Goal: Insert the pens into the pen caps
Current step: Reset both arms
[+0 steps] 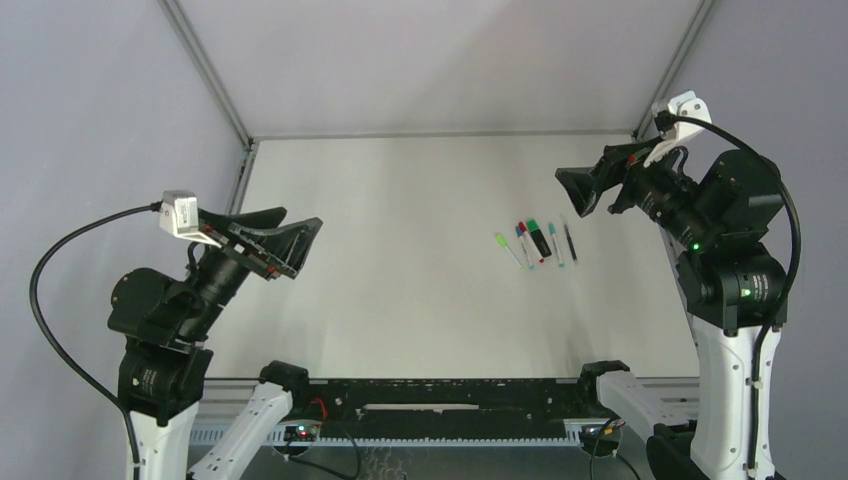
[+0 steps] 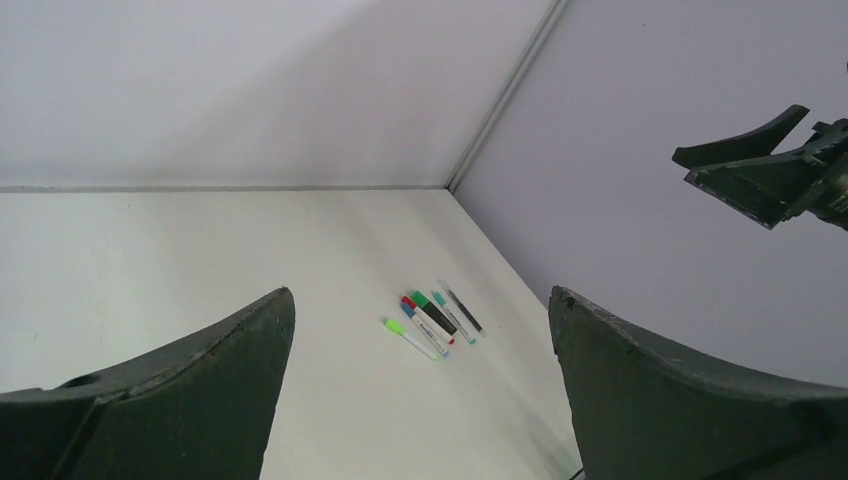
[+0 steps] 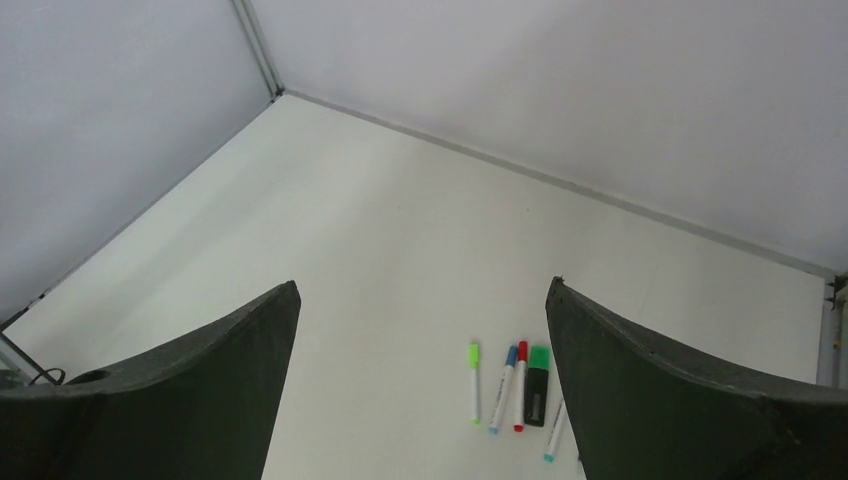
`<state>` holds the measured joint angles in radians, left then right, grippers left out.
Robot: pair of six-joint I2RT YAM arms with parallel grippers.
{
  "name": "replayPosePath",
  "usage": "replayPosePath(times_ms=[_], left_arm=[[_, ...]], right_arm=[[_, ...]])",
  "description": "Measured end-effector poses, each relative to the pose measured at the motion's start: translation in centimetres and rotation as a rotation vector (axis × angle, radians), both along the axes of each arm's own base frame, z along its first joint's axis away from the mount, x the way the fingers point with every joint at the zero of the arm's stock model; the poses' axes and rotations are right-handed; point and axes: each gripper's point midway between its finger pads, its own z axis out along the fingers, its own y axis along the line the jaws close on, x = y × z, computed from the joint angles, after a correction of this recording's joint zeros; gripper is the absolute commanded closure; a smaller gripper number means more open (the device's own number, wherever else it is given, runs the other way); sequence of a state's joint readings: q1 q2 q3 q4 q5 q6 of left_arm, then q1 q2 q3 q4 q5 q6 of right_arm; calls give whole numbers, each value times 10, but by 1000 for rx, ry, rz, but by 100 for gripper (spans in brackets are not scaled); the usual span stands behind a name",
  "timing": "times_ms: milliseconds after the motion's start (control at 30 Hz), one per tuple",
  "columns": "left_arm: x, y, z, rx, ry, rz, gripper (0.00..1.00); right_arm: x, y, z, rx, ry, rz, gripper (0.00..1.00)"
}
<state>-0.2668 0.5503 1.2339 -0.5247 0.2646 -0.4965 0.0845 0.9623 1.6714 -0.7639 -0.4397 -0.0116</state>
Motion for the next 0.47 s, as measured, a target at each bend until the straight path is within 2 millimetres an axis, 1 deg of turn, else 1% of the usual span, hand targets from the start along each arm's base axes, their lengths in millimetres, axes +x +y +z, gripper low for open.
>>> replayPosePath(times_ms=[200,467], left_arm=[[0,-2,-2,5,4,-11,0],[6,-5,-20,22,41,-19,0]], right_arm=[[-5,0,-6,-19,14,11,0],[-4,0,-7,-33,10,13,0]])
